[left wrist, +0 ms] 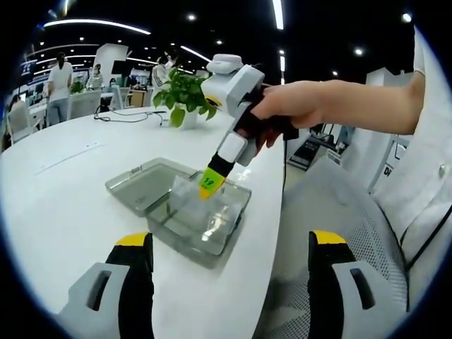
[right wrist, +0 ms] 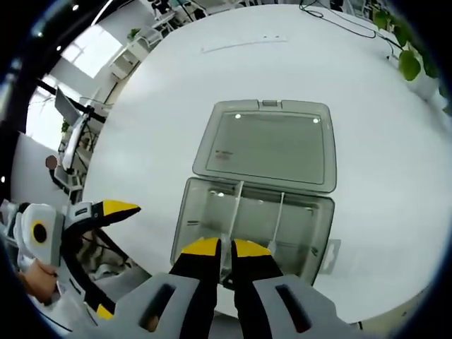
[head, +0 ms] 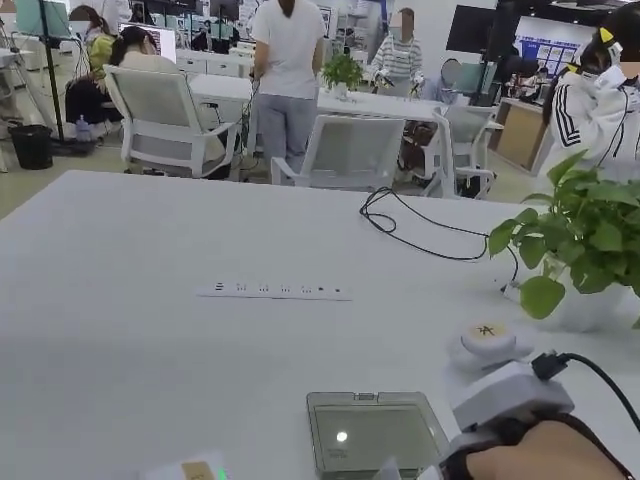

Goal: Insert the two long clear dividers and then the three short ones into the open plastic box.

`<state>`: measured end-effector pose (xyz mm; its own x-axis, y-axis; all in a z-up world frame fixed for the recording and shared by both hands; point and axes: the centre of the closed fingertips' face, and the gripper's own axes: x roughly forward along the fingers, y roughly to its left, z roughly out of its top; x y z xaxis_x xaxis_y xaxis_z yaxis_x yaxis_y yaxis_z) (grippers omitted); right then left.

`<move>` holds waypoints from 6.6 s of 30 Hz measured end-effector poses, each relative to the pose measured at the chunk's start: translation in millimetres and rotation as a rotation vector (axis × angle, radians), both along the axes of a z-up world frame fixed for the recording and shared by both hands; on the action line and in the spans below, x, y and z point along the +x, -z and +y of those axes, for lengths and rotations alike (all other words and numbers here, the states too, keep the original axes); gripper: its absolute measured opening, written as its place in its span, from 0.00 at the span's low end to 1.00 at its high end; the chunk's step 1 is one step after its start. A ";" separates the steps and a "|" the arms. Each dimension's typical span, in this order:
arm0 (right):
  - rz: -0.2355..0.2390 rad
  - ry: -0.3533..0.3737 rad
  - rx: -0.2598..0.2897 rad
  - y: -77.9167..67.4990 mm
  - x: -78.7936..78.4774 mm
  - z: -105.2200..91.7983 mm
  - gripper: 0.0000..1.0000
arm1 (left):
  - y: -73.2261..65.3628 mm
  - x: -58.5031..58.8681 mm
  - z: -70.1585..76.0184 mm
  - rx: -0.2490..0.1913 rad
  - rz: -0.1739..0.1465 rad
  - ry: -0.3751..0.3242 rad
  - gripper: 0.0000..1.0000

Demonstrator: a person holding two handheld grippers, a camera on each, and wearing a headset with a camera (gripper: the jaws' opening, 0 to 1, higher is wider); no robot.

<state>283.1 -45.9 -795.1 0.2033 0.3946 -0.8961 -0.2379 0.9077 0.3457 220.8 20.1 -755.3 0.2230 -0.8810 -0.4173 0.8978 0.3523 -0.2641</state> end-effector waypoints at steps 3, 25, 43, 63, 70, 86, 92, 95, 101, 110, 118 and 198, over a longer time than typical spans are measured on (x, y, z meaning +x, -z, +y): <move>-0.013 -0.029 -0.026 -1.2 0.5 1.8 0.07 | 0.5 0.0 0.0 0.001 0.000 0.001 0.93; -0.054 -0.114 -0.041 10.2 -1.0 14.4 0.09 | 0.9 -0.3 -0.5 0.000 0.002 -0.010 0.94; -0.045 -0.093 0.037 26.6 -0.9 17.3 0.10 | 2.5 -0.6 1.7 0.012 0.001 -0.015 0.99; -0.125 -0.042 0.211 -2.9 6.1 14.8 0.18 | -5.6 -1.0 4.5 0.031 0.002 -0.071 0.98; -0.201 -0.066 0.266 -28.2 10.8 6.4 0.23 | -11.8 -1.9 6.8 0.039 -0.008 -0.099 0.99; -0.303 -0.212 0.274 -57.2 3.2 -44.5 0.39 | -21.7 -9.3 8.6 0.055 -0.021 -0.183 1.00; -0.347 -0.348 0.228 -57.4 -5.0 -67.7 0.45 | -21.8 -8.7 8.7 0.049 -0.023 -0.198 1.00; -0.367 -0.447 0.198 -54.2 -10.4 -77.7 0.50 | -20.7 -8.1 9.9 0.056 -0.027 -0.202 1.00; -0.395 -0.599 0.143 -45.0 -17.8 -91.9 0.60 | -21.0 -6.0 11.5 0.057 -0.031 -0.213 1.00; -0.387 -0.868 0.028 -17.1 -27.8 -106.9 0.64 | -18.5 -6.1 12.0 0.060 -0.027 -0.204 1.00; -0.365 -1.118 -0.103 14.5 -34.2 -117.6 0.62 | -15.5 -3.8 11.4 0.052 -0.021 -0.196 1.00; -0.594 -1.130 -0.238 -39.3 -20.5 -103.3 0.33 | -43.4 24.0 -12.1 -0.121 0.064 -0.235 0.97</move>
